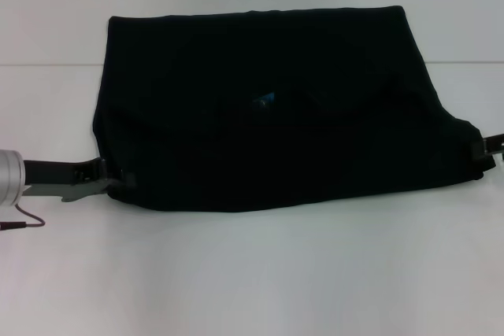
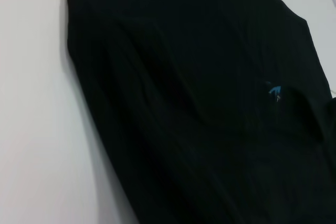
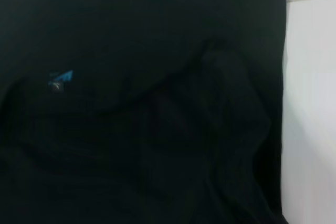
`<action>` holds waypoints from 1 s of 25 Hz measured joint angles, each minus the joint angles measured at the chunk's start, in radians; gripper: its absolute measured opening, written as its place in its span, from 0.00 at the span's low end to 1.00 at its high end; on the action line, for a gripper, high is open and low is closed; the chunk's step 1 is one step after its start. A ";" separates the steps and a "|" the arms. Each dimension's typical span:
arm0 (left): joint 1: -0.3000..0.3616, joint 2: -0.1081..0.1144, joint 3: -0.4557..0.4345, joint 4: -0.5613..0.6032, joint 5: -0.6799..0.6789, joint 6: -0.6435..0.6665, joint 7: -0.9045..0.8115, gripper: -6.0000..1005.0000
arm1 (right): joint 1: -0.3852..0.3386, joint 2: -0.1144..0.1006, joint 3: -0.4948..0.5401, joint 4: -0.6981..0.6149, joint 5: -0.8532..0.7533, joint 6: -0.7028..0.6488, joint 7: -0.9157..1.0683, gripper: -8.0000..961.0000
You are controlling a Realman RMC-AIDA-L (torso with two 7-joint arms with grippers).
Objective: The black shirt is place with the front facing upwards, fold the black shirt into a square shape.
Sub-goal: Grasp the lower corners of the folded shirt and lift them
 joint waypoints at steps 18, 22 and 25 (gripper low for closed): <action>-0.004 -0.005 -0.001 0.000 0.000 0.006 0.000 0.04 | 0.029 0.042 -0.139 0.043 -0.002 0.185 -0.090 0.79; -0.004 -0.005 -0.001 0.000 0.000 0.006 0.000 0.04 | 0.039 0.049 -0.162 0.078 -0.002 0.227 -0.102 0.79; -0.003 -0.005 -0.001 0.000 0.000 0.006 0.000 0.04 | 0.041 0.054 -0.170 0.087 -0.002 0.239 -0.108 0.79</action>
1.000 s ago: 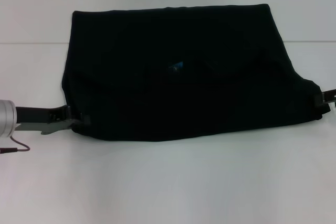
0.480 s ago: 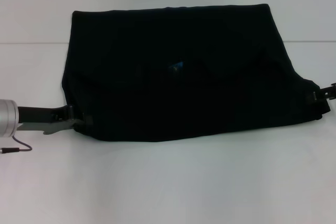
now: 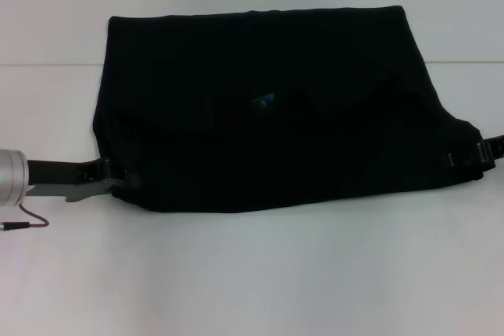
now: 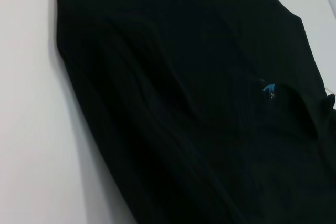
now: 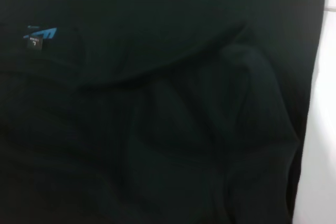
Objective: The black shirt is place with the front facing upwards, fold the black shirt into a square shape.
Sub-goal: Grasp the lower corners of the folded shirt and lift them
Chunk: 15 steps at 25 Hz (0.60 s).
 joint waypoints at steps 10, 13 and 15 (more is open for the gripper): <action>0.001 -0.001 0.000 0.000 0.000 0.001 0.000 0.04 | -0.008 0.000 -0.004 -0.009 -0.001 -0.008 0.009 0.66; 0.002 0.000 -0.001 0.000 0.000 0.002 0.003 0.04 | -0.008 -0.002 -0.007 -0.008 -0.001 -0.013 0.008 0.52; 0.003 0.001 -0.002 0.000 0.000 0.003 0.007 0.04 | -0.007 -0.003 -0.007 -0.005 -0.002 -0.015 0.008 0.44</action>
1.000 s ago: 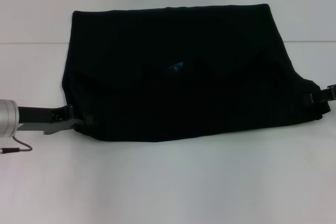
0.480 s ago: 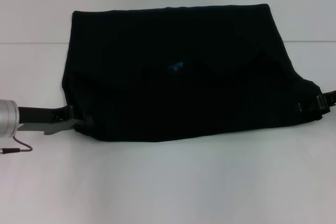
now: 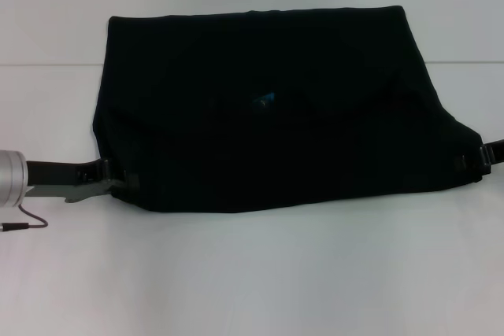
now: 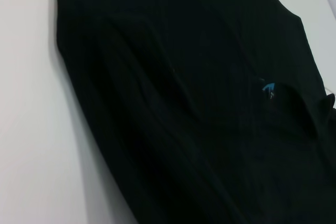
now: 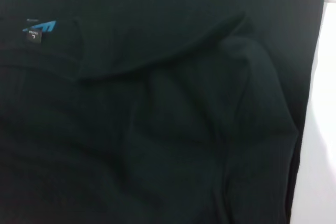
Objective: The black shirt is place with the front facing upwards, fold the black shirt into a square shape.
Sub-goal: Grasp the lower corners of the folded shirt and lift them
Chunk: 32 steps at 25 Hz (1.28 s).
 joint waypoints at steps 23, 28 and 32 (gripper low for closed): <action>0.036 0.071 -0.029 0.006 0.006 0.338 0.028 0.04 | -0.039 -0.070 0.060 -0.009 0.004 -0.411 -0.041 0.07; 0.098 0.093 -0.027 0.051 0.041 0.557 0.057 0.04 | -0.087 -0.074 0.051 -0.001 -0.028 -0.651 -0.124 0.07; 0.129 0.088 -0.026 0.076 0.121 0.683 0.095 0.04 | -0.125 -0.050 0.056 0.006 -0.063 -0.776 -0.211 0.07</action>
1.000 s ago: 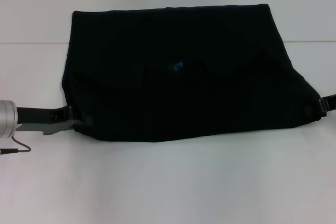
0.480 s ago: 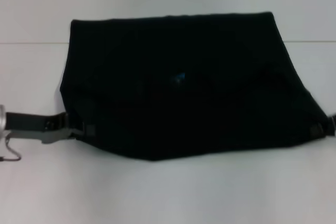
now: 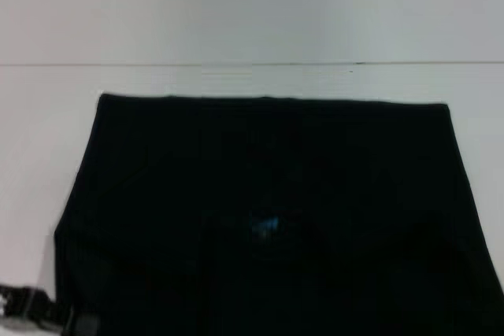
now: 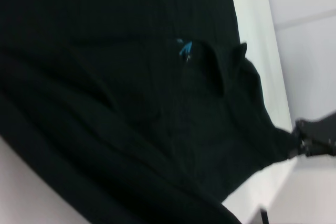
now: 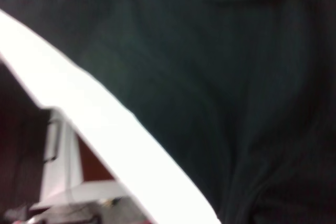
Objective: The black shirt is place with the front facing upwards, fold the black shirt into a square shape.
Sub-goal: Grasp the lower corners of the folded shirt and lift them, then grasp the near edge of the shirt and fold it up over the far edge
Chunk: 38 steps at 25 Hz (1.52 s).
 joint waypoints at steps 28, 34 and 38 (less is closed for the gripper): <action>-0.179 -0.032 -0.335 -0.083 -0.052 -0.539 -0.072 0.04 | 0.035 0.044 0.433 0.131 0.343 0.584 0.097 0.07; -0.200 -0.073 -0.335 -0.085 -0.081 -0.693 -0.050 0.04 | 0.055 0.082 0.442 0.134 0.399 0.699 0.068 0.07; -0.201 -0.083 -0.335 -0.085 -0.129 -0.759 -0.037 0.04 | 0.048 0.088 0.436 0.139 0.483 0.742 0.041 0.07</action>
